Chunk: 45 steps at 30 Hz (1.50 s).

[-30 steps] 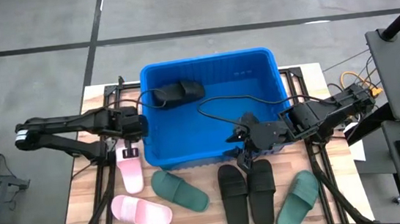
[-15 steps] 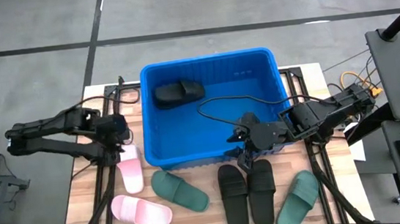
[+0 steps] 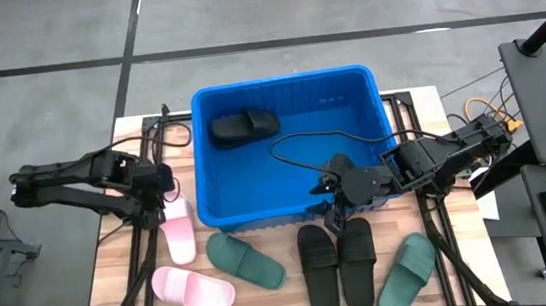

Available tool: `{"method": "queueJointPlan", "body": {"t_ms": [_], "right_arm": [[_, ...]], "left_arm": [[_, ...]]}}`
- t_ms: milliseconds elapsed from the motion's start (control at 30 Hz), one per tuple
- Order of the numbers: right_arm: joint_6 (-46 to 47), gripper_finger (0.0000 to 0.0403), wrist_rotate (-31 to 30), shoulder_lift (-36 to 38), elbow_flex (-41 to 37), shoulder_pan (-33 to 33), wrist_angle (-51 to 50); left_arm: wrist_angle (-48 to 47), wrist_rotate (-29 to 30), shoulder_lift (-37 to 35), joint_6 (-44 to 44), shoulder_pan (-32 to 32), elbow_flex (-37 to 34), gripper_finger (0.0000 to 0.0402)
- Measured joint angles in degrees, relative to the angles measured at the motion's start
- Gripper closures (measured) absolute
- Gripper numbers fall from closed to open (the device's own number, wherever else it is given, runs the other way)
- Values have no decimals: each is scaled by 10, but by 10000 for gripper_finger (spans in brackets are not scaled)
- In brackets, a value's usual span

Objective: Pick and place slides into bin
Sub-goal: Put the pink slide into the blue container

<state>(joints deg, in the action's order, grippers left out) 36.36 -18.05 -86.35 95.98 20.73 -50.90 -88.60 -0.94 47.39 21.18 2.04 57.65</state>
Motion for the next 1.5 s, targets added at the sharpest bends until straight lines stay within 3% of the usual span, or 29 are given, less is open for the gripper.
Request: {"method": "queueJointPlan", "body": {"t_ms": [367,533,633,733,1033,1300,1500], "right_arm": [[-24,193,0,0,0,0,-1],[-24,193,0,0,0,0,-1],[-24,193,0,0,0,0,-1],[-24,193,0,0,0,0,-1],[-24,193,0,0,0,0,-7],[-26,193,0,0,0,0,-23],[-26,193,0,0,0,0,-30]], "left_arm": [[12,30,-40,37,-5,-34,303],[68,40,-40,70,-13,-80,349],[123,10,-28,63,-13,-111,385],[119,-7,-19,56,-13,-140,397],[115,-90,-39,14,-12,-144,334],[114,-80,-29,-25,-12,-136,230],[82,-71,51,-38,-9,-127,229]]}}
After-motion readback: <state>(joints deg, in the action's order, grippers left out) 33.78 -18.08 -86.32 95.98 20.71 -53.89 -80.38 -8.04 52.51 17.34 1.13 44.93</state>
